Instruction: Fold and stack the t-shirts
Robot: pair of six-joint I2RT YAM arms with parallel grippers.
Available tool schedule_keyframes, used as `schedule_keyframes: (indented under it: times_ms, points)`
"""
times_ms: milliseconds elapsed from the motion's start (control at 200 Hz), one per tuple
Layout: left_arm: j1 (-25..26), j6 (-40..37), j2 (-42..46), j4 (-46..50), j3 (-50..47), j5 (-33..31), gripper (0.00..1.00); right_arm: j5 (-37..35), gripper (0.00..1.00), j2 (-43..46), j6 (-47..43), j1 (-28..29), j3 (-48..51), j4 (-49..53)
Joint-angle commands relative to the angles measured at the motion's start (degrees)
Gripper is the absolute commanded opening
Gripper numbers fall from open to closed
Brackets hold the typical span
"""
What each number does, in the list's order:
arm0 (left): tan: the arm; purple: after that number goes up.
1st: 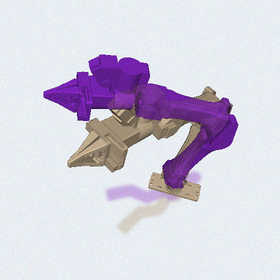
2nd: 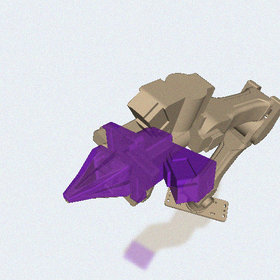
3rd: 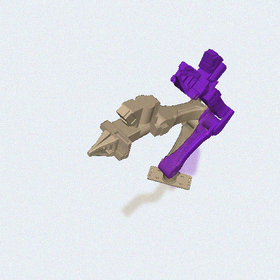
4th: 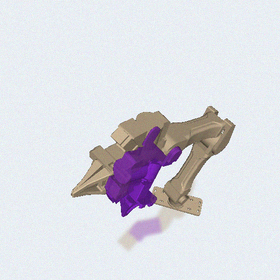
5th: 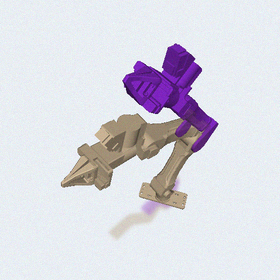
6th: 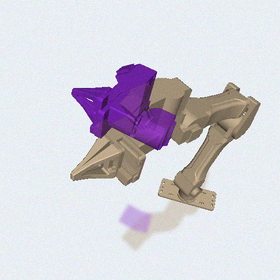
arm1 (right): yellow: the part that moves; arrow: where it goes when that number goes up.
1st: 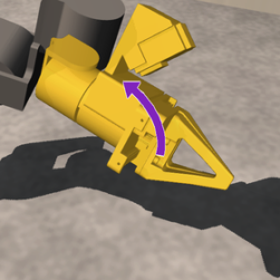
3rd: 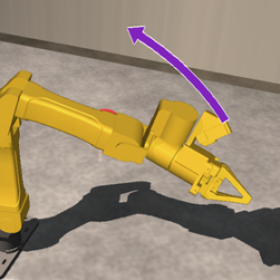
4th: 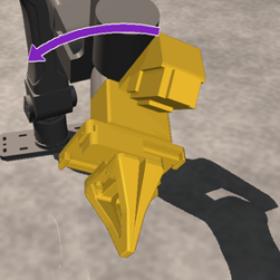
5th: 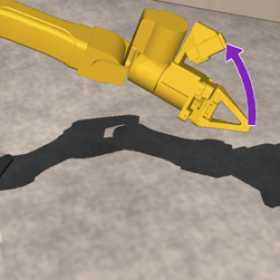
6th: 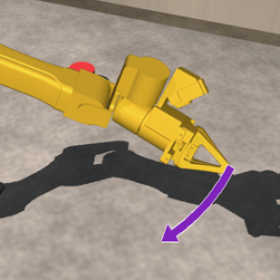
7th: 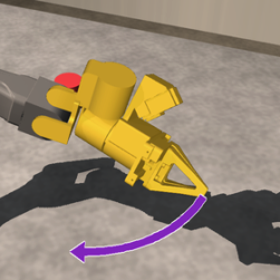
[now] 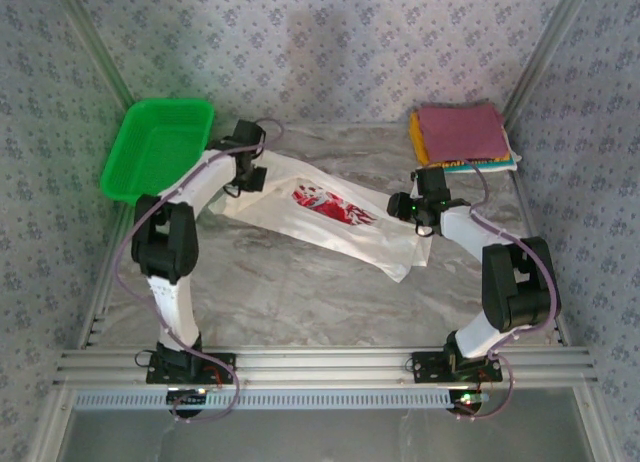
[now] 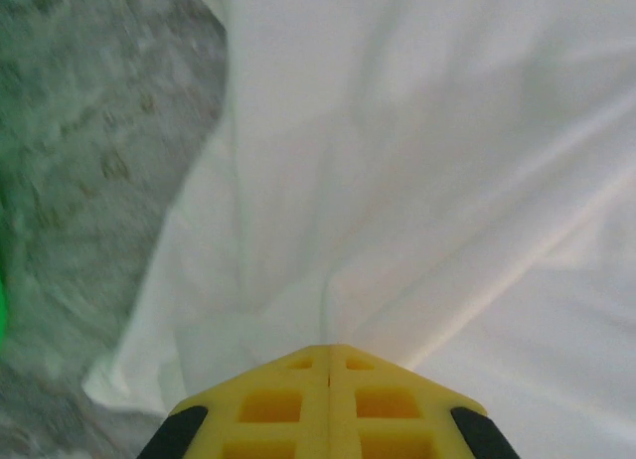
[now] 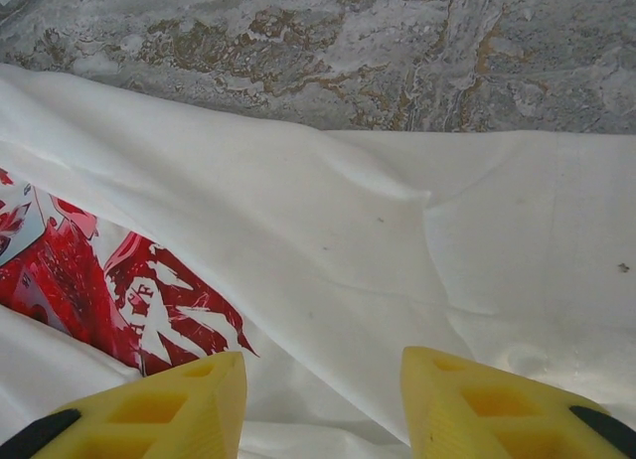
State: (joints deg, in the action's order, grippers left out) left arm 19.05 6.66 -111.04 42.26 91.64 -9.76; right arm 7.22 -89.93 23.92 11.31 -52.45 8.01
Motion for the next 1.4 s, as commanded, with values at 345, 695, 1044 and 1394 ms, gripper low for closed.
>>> schedule_keyframes:
  times_ms: [345, 695, 1044, 1394]
  points:
    - [5.91, 7.92, 9.98, -9.24, -26.35, -2.25, 0.23, -0.48, 0.49, -0.05, 1.57, -2.66, -1.49, 2.92]
    - [6.79, 9.0, 17.17, -6.95, -23.97, -2.15, 0.42, 1.99, 0.51, -2.71, 2.27, -6.11, -4.63, 9.49]
    - [-0.09, 10.36, 10.34, -15.21, -15.17, 8.97, 0.49, 3.63, 0.48, -8.94, 0.73, -7.78, -10.97, 14.21]
    - [-4.53, 15.03, 1.17, -18.9, -15.26, 9.09, 0.46, -11.35, 0.37, -8.07, -4.77, 1.22, -19.89, 19.46]
